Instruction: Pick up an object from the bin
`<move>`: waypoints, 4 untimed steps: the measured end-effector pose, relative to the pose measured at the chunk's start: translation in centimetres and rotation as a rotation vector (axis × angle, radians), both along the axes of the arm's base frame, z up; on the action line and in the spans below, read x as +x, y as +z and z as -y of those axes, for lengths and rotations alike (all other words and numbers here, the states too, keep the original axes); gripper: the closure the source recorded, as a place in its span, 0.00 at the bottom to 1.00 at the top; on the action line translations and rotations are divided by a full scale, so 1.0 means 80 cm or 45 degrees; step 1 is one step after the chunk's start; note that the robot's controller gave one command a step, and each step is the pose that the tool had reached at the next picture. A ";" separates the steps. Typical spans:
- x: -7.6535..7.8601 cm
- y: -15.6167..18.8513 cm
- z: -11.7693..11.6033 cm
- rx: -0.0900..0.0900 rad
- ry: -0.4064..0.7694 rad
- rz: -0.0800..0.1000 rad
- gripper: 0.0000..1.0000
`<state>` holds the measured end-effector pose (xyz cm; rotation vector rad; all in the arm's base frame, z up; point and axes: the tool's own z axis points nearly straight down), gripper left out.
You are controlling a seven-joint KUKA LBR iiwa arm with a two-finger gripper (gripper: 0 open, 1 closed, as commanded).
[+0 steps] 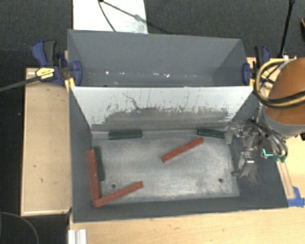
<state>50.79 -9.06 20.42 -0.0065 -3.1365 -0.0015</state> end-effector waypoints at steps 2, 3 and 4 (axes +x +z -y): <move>0.034 -0.167 -0.045 -0.002 0.051 0.010 1.00; 0.034 -0.167 -0.045 -0.002 0.055 0.010 0.00; 0.090 -0.130 -0.118 0.002 0.266 0.017 0.00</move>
Offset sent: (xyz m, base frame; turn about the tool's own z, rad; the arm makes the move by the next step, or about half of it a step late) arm 0.0268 0.0359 -0.1342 -0.0349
